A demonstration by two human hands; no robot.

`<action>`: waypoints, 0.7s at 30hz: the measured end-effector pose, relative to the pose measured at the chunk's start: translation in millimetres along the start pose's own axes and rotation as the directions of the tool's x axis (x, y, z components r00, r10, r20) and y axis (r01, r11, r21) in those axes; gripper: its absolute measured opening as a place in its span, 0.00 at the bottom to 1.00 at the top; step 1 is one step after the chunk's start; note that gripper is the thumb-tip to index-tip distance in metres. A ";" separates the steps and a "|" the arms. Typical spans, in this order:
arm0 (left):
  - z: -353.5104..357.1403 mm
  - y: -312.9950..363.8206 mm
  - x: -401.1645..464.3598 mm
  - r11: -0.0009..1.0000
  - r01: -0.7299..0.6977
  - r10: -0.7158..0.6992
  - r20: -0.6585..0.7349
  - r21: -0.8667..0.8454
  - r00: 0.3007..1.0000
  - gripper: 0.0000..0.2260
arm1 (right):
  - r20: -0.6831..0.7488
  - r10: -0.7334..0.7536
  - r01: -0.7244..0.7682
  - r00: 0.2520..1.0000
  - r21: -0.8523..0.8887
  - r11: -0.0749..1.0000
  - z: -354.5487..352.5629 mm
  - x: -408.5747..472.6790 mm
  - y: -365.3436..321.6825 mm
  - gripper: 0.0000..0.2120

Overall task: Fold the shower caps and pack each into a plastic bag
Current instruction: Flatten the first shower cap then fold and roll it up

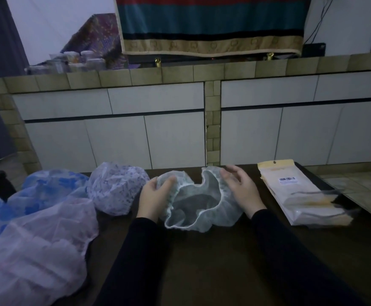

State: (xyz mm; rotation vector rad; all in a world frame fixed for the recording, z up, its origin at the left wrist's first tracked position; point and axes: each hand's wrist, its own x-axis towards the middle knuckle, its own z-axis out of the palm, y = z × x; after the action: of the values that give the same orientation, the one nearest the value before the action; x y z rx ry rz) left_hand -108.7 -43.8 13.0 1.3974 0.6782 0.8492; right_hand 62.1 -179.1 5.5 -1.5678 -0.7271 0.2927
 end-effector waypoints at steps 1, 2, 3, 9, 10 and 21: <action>1.2 6.2 -4.4 0.999 0.020 -0.019 0.021 -0.048 1.000 0.14 | 0.030 0.018 -0.018 0.999 0.002 1.000 0.3 -0.1 0.4 0.19; 0.9 8.9 -5.1 0.997 0.018 -0.013 0.057 -0.082 0.998 0.14 | 0.058 0.040 -0.040 0.998 0.003 0.999 0.4 -1.2 0.1 0.17; 0.9 10.0 -4.8 0.996 -0.018 0.025 0.089 -0.087 0.996 0.12 | 0.074 0.050 -0.048 0.996 -0.026 0.999 -0.1 -1.6 0.5 0.14; -11.6 7.3 -2.8 0.948 -0.304 0.290 0.136 0.092 0.947 0.06 | 0.122 0.020 0.016 0.992 -0.287 0.958 -10.3 -1.2 -8.6 0.22; -12.5 7.2 -1.2 0.938 -0.324 0.303 0.164 0.125 0.939 0.05 | 0.127 0.024 0.008 0.992 -0.246 0.969 -8.7 -0.9 -10.6 0.23; -8.6 -9.9 23.2 0.997 -0.044 0.039 -0.074 -0.064 0.996 0.10 | -0.160 0.169 -0.199 0.973 -0.197 0.960 -3.0 0.4 -1.1 0.06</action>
State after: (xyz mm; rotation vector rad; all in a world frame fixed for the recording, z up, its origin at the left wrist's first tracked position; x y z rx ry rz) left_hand -102.1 -19.4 4.3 1.3313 0.6729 0.9509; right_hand 63.8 -181.3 7.1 -1.8442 -0.5142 0.2438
